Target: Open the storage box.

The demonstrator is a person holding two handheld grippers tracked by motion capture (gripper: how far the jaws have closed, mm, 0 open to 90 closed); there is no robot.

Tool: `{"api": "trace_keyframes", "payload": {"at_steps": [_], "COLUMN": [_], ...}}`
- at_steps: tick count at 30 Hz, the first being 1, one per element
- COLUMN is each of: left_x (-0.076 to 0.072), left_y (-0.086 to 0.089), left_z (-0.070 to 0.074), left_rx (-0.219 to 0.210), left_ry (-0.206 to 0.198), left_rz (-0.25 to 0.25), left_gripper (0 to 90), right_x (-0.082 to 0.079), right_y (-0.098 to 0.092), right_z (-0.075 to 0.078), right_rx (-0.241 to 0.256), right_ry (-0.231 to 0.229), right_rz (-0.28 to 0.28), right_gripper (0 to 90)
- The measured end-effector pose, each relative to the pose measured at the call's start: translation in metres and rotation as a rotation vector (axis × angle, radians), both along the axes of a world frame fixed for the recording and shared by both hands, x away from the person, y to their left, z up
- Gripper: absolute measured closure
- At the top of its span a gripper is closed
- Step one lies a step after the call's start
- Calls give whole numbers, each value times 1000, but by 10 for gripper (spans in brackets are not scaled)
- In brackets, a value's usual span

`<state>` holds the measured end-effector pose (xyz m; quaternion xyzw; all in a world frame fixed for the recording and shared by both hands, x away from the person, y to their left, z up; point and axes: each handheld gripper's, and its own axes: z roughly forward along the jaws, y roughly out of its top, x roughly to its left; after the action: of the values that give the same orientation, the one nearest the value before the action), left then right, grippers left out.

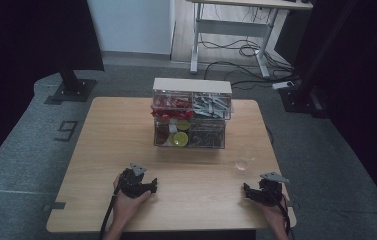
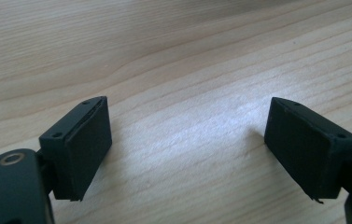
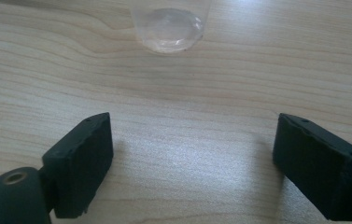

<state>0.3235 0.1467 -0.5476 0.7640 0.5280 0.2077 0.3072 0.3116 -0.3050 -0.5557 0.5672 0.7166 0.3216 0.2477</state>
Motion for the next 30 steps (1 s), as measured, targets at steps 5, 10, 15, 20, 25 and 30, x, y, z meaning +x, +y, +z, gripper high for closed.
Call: {"api": "trace_keyframes", "payload": {"at_steps": [5, 10, 15, 20, 25, 30], "left_x": [-1, -2, -2, -3, -5, -6], "left_y": [2, 5, 8, 11, 15, 23], "left_z": [0, 0, 1, 1, 5, 13], "left_rx": [-3, -13, -14, -34, -47, -65], "left_ry": [-1, -7, -8, -8, -23, -40], "left_rz": [2, 32, 44, 43, 50, 59], "left_gripper": [150, 175, 190, 209, 223, 257], "right_x": [0, 0, 0, 1, 0, 0], "right_y": [-1, -1, -1, 0, -1, 0], "right_z": [0, 0, 0, 0, 0, 0], "right_rx": [5, 8, 10, 12, 17, 13], "right_ry": [3, 3, 4, 3, 1, 2], "right_rz": [3, 6, 7, 10, 5, 5], "right_gripper": [135, 135, 134, 137, 144, 144]}}
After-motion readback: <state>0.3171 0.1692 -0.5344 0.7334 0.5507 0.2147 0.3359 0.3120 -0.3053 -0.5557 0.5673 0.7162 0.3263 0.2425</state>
